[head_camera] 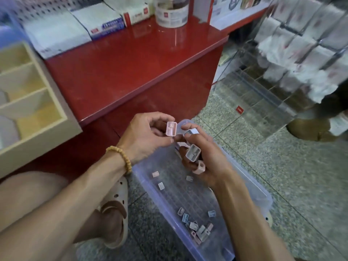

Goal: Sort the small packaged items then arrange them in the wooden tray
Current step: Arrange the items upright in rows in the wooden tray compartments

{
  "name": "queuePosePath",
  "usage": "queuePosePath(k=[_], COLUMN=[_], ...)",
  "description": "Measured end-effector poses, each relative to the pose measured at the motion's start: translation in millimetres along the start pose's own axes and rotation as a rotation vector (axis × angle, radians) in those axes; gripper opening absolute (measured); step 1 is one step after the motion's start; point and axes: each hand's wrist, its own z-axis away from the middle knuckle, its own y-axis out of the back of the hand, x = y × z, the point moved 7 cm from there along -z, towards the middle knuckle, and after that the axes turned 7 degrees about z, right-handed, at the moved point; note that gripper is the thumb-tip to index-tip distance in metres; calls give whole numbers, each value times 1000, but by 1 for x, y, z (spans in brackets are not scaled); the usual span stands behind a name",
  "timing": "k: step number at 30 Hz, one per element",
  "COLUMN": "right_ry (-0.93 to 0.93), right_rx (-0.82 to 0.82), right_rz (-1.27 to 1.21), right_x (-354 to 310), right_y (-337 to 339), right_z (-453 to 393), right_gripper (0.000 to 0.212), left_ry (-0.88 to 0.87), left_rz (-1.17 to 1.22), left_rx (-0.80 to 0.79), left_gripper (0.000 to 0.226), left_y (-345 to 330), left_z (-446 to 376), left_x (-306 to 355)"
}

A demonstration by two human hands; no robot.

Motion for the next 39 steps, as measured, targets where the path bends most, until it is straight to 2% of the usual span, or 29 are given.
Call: queuePosePath(k=[3,8,11,16,21,25,32,35,39], right_ry=[10,25,19,11,-5,-15,-25,-25,-13], right_rx=[66,280,318,275,212,170,163,173,199], right_rz=[54,44,11,61,134,162,187,213,256], right_x=[-13,-28,-30,-29,-22,-10,0,2,0], right_y=[-17,-46,-75,-131,-182,-209,-241,-246,-245], right_z=[7,15,16,9,2,-5,-15,-19,-21], right_gripper=[17,11,7,4,7,2,2,3,2], left_ry=[-45,-126,-176,-199,-125,-28,135,85,10], left_rz=[-69,-116,-176,-274,-370,-535,-869,-966,-939], left_rx=[56,124,173,294,436,536,470,432,448], left_gripper=[30,26,27,23,19,21,32,24,14], left_y=[18,51,79,137,201,258,304,297,295], left_z=[14,44,64,93,120,137,125,115,111], left_x=[18,44,52,56,50,39,6,5,3])
